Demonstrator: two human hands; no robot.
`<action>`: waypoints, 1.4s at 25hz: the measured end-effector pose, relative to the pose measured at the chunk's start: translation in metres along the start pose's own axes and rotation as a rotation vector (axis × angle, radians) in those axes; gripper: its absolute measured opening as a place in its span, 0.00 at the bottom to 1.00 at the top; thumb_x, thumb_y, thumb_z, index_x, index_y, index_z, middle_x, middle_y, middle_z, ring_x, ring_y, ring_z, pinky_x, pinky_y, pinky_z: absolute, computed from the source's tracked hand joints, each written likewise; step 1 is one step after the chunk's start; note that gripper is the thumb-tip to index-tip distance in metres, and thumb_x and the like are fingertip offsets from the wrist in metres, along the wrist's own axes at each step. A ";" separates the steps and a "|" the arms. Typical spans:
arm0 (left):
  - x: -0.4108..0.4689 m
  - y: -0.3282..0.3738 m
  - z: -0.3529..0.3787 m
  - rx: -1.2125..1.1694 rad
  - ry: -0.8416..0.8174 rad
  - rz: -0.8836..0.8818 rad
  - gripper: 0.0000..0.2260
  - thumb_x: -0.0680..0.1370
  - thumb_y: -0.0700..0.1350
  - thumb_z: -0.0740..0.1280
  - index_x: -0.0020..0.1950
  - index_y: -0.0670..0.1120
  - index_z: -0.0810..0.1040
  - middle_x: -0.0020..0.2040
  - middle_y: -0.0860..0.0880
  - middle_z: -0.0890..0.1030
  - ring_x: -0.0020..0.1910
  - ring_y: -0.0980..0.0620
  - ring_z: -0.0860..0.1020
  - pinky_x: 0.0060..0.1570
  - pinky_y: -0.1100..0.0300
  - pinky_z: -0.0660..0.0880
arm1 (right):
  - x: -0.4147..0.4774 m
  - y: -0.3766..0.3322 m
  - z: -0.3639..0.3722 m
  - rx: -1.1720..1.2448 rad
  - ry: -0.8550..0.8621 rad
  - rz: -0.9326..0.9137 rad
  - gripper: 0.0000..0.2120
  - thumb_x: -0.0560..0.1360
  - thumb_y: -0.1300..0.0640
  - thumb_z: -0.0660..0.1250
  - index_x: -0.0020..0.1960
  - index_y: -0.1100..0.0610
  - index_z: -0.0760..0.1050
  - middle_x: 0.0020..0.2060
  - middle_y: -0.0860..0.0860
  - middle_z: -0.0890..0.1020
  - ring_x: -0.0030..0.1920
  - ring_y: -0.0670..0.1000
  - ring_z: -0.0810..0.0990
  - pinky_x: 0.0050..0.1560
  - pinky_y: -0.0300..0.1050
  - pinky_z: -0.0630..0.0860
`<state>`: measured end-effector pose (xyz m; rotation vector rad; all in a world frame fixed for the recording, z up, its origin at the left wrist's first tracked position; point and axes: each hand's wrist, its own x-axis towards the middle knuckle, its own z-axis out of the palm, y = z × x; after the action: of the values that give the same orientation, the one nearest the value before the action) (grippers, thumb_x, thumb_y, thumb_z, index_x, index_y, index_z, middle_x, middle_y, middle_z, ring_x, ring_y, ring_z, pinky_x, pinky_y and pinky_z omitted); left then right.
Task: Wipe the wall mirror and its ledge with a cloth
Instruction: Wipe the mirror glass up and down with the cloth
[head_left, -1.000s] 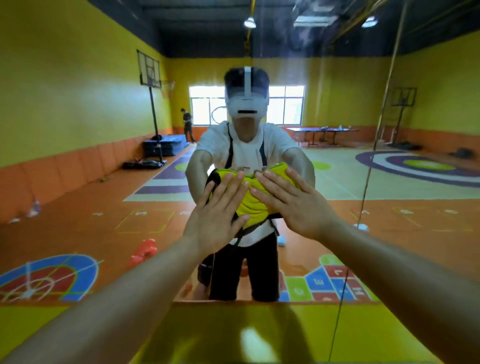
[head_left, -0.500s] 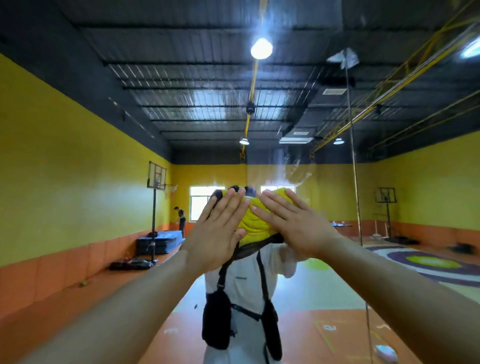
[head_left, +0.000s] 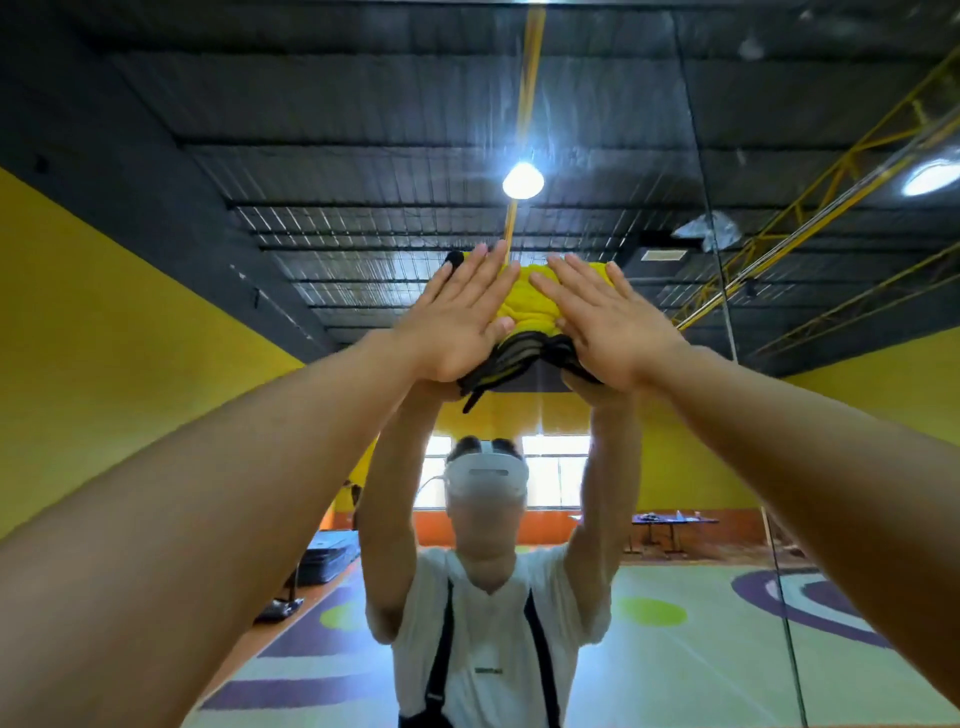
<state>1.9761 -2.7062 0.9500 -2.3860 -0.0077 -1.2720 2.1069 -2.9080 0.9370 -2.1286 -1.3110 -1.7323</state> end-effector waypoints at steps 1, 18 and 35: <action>0.009 -0.002 -0.008 -0.039 -0.042 -0.003 0.29 0.87 0.56 0.48 0.83 0.54 0.36 0.81 0.56 0.30 0.79 0.58 0.29 0.79 0.50 0.33 | 0.007 0.000 -0.009 0.019 -0.048 0.029 0.28 0.86 0.52 0.50 0.83 0.46 0.44 0.83 0.48 0.43 0.82 0.48 0.39 0.81 0.56 0.36; 0.009 0.059 0.044 -0.019 0.428 -0.278 0.26 0.87 0.54 0.43 0.84 0.48 0.47 0.85 0.51 0.45 0.83 0.51 0.40 0.81 0.47 0.41 | 0.010 -0.034 0.028 -0.021 0.332 0.230 0.31 0.82 0.46 0.39 0.82 0.52 0.57 0.82 0.54 0.58 0.82 0.53 0.51 0.82 0.58 0.44; -0.005 0.155 0.082 0.063 0.438 -0.246 0.29 0.83 0.52 0.46 0.84 0.47 0.53 0.85 0.49 0.52 0.83 0.49 0.48 0.81 0.45 0.47 | -0.087 0.020 0.048 0.015 0.362 0.200 0.27 0.84 0.48 0.49 0.82 0.51 0.57 0.82 0.54 0.57 0.82 0.54 0.51 0.81 0.59 0.45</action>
<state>2.0698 -2.8149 0.8487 -2.0536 -0.2113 -1.8556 2.1576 -2.9411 0.8560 -1.7557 -0.9765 -1.8967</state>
